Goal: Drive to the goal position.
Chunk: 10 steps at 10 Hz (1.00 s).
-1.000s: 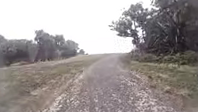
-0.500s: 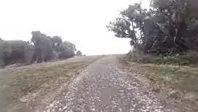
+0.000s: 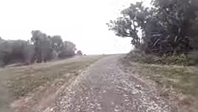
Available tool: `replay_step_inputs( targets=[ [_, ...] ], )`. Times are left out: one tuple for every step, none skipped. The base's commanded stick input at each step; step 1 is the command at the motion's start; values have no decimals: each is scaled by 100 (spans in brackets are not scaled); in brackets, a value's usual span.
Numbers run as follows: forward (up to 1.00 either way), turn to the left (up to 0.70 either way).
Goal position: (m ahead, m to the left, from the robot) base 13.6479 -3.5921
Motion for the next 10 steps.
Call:
replay_step_inputs(
  targets=[
    [45, 0],
    [45, 0],
    [45, 0],
    [45, 0],
    [45, 0],
    [45, 0],
    [45, 0],
    [45, 0],
    [45, 0],
    [45, 0]
  ],
)
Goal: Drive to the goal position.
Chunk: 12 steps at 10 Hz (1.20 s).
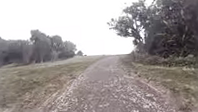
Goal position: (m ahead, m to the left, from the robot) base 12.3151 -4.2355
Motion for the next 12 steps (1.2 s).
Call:
replay_step_inputs(
  targets=[
    [45, -4],
    [45, -10],
    [45, -15],
    [45, -21],
    [45, -27],
    [45, -12],
    [45, 0],
    [45, 0],
    [45, 0],
    [45, 0],
    [45, 0],
    [45, 0]
  ],
)
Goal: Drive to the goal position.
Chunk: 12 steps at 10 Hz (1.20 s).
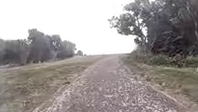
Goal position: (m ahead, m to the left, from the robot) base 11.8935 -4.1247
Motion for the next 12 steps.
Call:
replay_step_inputs(
  targets=[
    [45, 0],
    [45, 0],
    [45, 0],
    [45, 0],
    [45, -4],
    [45, -12],
    [45, -19],
    [45, -27],
    [45, -27],
    [45, -27],
    [45, -18],
    [45, 0]
  ],
)
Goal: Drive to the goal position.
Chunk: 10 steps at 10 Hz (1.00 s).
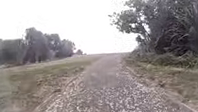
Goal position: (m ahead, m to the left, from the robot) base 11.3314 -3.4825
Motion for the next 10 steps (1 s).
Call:
replay_step_inputs(
  targets=[
    [45, 0],
    [45, 0],
    [45, 0],
    [45, 0],
    [45, 0],
    [45, 0],
    [45, 0],
    [45, 0],
    [45, 0],
    [45, 0]
  ],
)
